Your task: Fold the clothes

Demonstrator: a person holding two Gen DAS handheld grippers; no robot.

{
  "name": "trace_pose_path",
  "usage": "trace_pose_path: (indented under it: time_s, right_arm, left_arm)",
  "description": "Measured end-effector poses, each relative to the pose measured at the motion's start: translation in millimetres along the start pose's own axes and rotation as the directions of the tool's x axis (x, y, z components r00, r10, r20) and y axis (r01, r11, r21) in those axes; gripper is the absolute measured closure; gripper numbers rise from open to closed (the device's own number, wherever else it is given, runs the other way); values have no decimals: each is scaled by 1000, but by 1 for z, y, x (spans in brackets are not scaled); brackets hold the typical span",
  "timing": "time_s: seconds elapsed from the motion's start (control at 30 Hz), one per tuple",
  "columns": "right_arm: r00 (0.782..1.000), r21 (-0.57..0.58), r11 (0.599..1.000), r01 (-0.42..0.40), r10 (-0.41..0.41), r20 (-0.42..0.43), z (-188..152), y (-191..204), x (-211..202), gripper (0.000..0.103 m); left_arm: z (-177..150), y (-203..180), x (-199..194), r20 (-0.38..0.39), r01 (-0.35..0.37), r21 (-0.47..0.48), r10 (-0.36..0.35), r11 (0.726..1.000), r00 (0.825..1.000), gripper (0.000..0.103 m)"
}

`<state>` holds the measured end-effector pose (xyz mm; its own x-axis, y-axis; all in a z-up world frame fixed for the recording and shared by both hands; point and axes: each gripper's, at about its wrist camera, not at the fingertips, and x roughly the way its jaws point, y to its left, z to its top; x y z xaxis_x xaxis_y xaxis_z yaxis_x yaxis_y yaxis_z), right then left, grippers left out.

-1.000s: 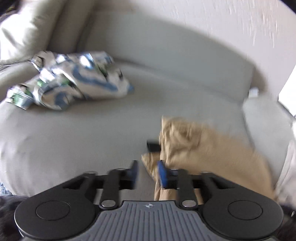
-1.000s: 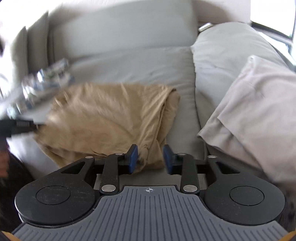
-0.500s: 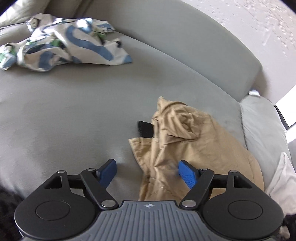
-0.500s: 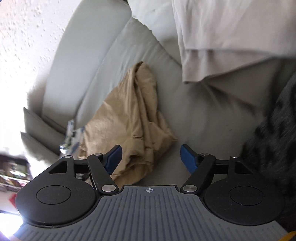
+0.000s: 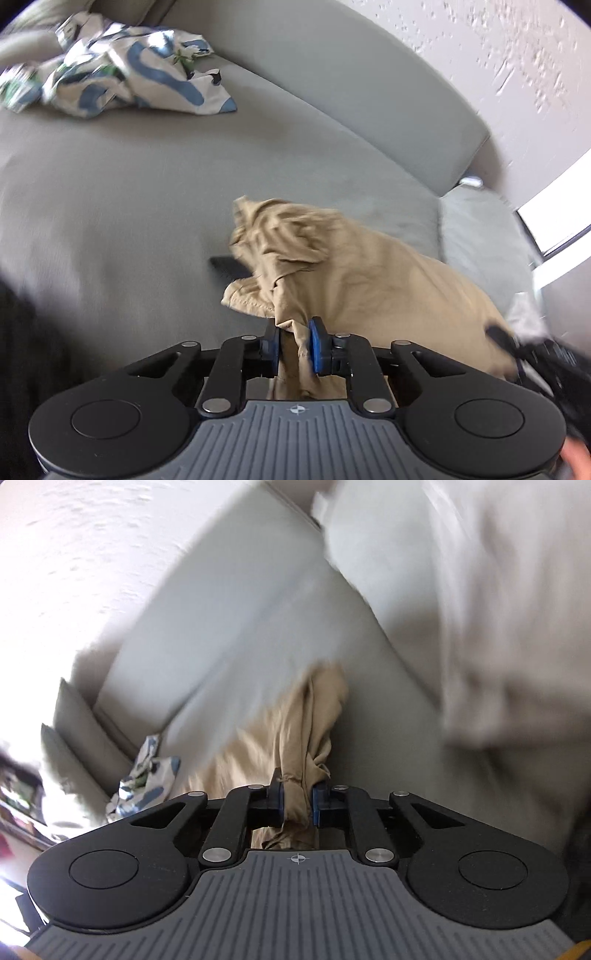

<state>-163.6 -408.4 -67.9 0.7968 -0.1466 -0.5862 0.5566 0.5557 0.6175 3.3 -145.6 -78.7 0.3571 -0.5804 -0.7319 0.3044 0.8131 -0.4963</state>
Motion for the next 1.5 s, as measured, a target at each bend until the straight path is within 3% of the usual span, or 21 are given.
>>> trace_pose_path:
  time_s: [0.07, 0.17, 0.2, 0.27, 0.37, 0.5, 0.53, 0.6, 0.63, 0.73, 0.9, 0.97, 1.1, 1.2, 1.3, 1.33, 1.37, 1.4, 1.43, 1.47, 1.5]
  right_arm:
    - [999, -81, 997, 20, -16, 50, 12, 11, -2, 90]
    - [989, -164, 975, 146, -147, 8, 20, 12, 20, 81]
    - [979, -162, 967, 196, -203, -30, 20, 7, 26, 67]
    - [957, -134, 957, 258, -272, -100, 15, -7, 31, 57]
    - [966, -21, 979, 201, -202, -160, 9, -24, 5, 47]
    - [979, 124, 991, 55, -29, -200, -7, -35, -32, 35]
    - [978, 159, 987, 21, 12, -207, -13, -38, -37, 35]
    - [973, 243, 970, -29, 83, -217, -22, -40, -39, 35]
    - [969, 286, 957, -54, 119, -216, -27, -43, -38, 35]
    - [964, 361, 931, -60, 147, -220, -39, -42, -22, 35]
    - [984, 304, 953, -8, 63, -169, -50, -40, -13, 35]
    - [990, 311, 950, -1, 44, -132, -50, -44, -11, 40]
    - [996, 305, 952, 7, 19, -84, -44, -50, -2, 39]
    - [996, 306, 952, -20, 45, -72, -39, -48, 16, 24]
    - [997, 272, 961, -42, 57, -49, -36, -41, 33, 16]
    - [998, 255, 966, -36, 49, -44, -36, -39, 37, 16]
    - [999, 238, 971, -24, 34, -36, -37, -36, 38, 18]
    - [999, 221, 975, -12, 18, -27, -37, -33, 40, 27]
    - [1000, 207, 978, 4, 0, -18, -37, -33, 40, 54]
    - [1000, 208, 978, 4, 0, -20, -37, -35, 41, 72]
    - [999, 249, 968, -18, 28, -37, -37, -41, 44, 83]
  left_arm:
    - [-16, -6, -6, -17, 12, -18, -12, 1000, 1000, 85]
    - [-28, -8, 2, -89, -12, 22, 14, 1000, 996, 69]
    - [-32, -9, 4, -112, -20, 35, 24, 999, 993, 63]
    - [-32, -8, -2, -118, -32, 67, 40, 997, 992, 58]
    - [-28, -6, -25, -70, -52, 128, 62, 990, 996, 63]
    - [-12, -8, -55, 139, -83, 210, 54, 974, 989, 60]
    - [-5, -11, -57, 193, -87, 237, 40, 968, 980, 57]
    - [11, -19, -52, 265, -96, 298, 15, 950, 964, 32]
    - [20, -23, -44, 276, -102, 332, 7, 938, 961, 27]
    - [50, -32, -7, 239, -116, 437, 9, 892, 971, 26]
    - [85, -26, 52, 61, -42, 509, 12, 860, 998, 26]
    - [89, -20, 68, -4, 4, 509, -3, 861, 1000, 27]
    - [92, -4, 87, -117, 124, 455, -79, 882, 990, 23]
    - [88, 8, 100, -142, 139, 408, -87, 902, 986, 16]
    - [85, 21, 105, -149, 150, 339, -104, 929, 983, 19]
    - [84, 18, 103, -143, 145, 355, -100, 924, 985, 21]
    - [82, 16, 100, -140, 146, 363, -101, 920, 985, 30]
    - [80, 15, 98, -142, 155, 361, -110, 920, 984, 39]
    - [79, 14, 96, -149, 168, 351, -122, 921, 981, 45]
    - [78, 14, 93, -158, 184, 340, -137, 922, 978, 58]
    - [77, 12, 88, -158, 189, 341, -142, 921, 977, 68]
